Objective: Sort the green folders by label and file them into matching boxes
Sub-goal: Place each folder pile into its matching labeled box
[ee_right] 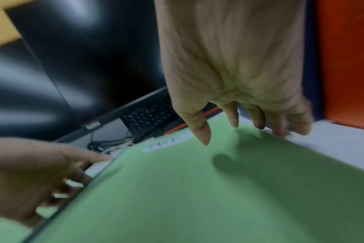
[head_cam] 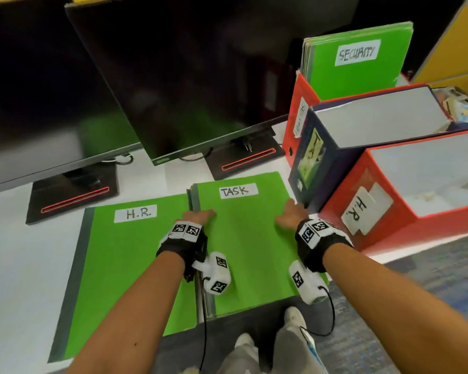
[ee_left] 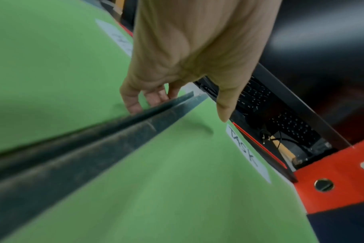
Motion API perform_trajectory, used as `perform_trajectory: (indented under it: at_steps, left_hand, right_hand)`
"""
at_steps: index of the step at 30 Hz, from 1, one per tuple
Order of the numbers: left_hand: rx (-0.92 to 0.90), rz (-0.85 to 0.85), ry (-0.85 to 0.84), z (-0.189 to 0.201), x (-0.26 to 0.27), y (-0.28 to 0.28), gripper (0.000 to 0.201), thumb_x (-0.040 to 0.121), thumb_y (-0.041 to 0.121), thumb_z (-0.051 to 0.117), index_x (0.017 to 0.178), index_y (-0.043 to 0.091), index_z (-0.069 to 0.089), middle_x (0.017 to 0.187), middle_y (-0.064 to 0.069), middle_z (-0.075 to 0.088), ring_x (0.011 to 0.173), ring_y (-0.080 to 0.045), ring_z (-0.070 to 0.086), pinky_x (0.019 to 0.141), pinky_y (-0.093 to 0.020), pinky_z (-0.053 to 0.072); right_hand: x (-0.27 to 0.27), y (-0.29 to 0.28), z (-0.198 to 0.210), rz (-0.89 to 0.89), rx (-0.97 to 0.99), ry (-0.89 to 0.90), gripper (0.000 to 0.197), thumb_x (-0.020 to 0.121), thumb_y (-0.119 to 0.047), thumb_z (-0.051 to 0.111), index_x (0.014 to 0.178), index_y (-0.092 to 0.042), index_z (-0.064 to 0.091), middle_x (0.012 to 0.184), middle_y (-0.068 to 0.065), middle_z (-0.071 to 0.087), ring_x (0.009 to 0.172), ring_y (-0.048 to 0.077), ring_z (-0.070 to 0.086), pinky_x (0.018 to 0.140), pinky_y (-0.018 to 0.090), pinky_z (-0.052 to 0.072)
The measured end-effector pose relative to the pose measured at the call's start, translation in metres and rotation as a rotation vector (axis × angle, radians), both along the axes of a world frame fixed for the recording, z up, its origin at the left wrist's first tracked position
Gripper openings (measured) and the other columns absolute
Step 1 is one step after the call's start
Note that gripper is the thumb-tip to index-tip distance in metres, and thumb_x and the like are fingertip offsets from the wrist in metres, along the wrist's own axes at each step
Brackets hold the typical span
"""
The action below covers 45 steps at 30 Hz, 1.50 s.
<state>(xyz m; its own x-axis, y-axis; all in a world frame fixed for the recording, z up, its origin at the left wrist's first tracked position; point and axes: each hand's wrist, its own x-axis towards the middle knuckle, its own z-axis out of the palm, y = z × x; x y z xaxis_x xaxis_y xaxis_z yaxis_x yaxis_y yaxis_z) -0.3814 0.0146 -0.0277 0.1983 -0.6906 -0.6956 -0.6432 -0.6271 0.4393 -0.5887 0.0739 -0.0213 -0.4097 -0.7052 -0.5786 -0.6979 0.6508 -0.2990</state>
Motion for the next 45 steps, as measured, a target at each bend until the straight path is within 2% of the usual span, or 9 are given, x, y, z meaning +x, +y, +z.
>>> perform_trajectory:
  at_steps: [3,8,22,25,28,33,37,41,45]
  left_hand:
    - [0.029,0.044,0.104,0.002,-0.004,-0.001,0.075,0.084,0.037,0.065,0.139,-0.004,0.034,0.139,-0.020,0.045,0.122,-0.032,0.050,0.091,-0.034,0.043]
    - [-0.027,0.071,0.116,0.012,0.003,-0.007,0.077,0.082,0.037,0.066,0.138,-0.008,0.035,0.139,-0.021,0.045,0.121,-0.032,0.051,0.100,-0.035,0.043]
    - [0.076,-0.085,0.152,0.008,-0.006,0.013,0.077,0.086,0.039,0.061,0.142,-0.004,0.029,0.145,-0.018,0.038,0.129,-0.032,0.044,0.105,-0.034,0.036]
    - [0.022,-0.010,0.201,0.007,-0.004,0.009,0.076,0.085,0.039,0.063,0.140,-0.005,0.033,0.142,-0.017,0.042,0.125,-0.032,0.048,0.104,-0.034,0.040]
    - [-0.105,0.065,0.281,0.014,0.001,0.001,0.069,0.084,0.035,0.065,0.134,-0.006,0.042,0.135,-0.020,0.050,0.122,-0.033,0.052,0.100,-0.034,0.044]
    - [-0.315,0.115,0.426,0.059,0.007,-0.013,0.052,0.088,0.029,0.060,0.128,-0.001,0.049,0.125,-0.019,0.058,0.115,-0.033,0.057,0.102,-0.044,0.045]
    - [-0.537,0.185,0.749,0.105,0.007,-0.018,0.033,0.090,0.021,0.057,0.121,0.009,0.057,0.112,-0.011,0.066,0.107,-0.028,0.061,0.097,-0.047,0.047]
    - [-0.789,0.057,0.888,0.148,-0.003,-0.009,0.021,0.096,0.019,0.048,0.115,0.013,0.055,0.098,0.004,0.063,0.088,-0.007,0.062,0.077,-0.021,0.053]
    - [-0.905,0.023,0.941,0.151,-0.005,-0.004,0.021,0.098,0.021,0.042,0.113,0.016,0.056,0.107,0.003,0.062,0.100,-0.011,0.060,0.093,-0.029,0.049]
  right_hand:
    - [-0.002,0.015,-0.009,-0.041,-0.077,-0.001,0.064,0.081,-0.020,0.055,0.137,-0.006,0.026,0.139,0.022,0.032,0.132,0.038,0.031,0.106,0.042,0.037]
    - [-0.004,0.016,-0.012,-0.176,-0.112,-0.096,0.068,0.079,-0.019,0.057,0.138,-0.005,0.025,0.138,0.021,0.033,0.132,0.036,0.030,0.106,0.039,0.036]
    - [-0.015,0.040,-0.020,-0.363,-0.035,0.034,0.092,0.075,-0.061,0.059,0.140,-0.004,0.030,0.145,0.022,0.025,0.136,0.039,0.022,0.109,0.044,0.024]
    - [-0.018,0.036,-0.037,-0.416,-0.095,-0.154,0.113,0.061,-0.064,0.067,0.144,-0.004,0.020,0.149,0.018,0.025,0.135,0.039,0.029,0.109,0.046,0.032]
    - [-0.024,0.031,-0.066,-0.439,-0.140,-0.268,0.134,0.033,-0.076,0.069,0.142,-0.010,0.029,0.143,0.010,0.041,0.128,0.033,0.043,0.107,0.044,0.038]
    - [-0.017,0.016,-0.024,-0.422,-0.395,-0.413,0.084,0.041,-0.067,0.068,0.110,-0.019,0.065,0.115,0.009,0.067,0.110,0.029,0.061,0.102,0.045,0.043]
    - [-0.018,0.001,0.048,-0.467,-0.803,-0.488,0.050,0.071,-0.037,0.073,0.114,-0.016,0.057,0.120,0.010,0.063,0.113,0.028,0.059,0.100,0.049,0.044]
    - [-0.014,0.011,0.093,-0.475,-1.115,-0.497,0.041,0.083,-0.021,0.067,0.119,-0.011,0.051,0.118,0.005,0.061,0.108,0.020,0.059,0.099,0.041,0.046]
    - [-0.005,0.025,0.108,-0.430,-1.287,-0.540,0.035,0.087,-0.011,0.061,0.117,-0.015,0.043,0.103,-0.014,0.056,0.095,0.005,0.058,0.093,0.029,0.046]
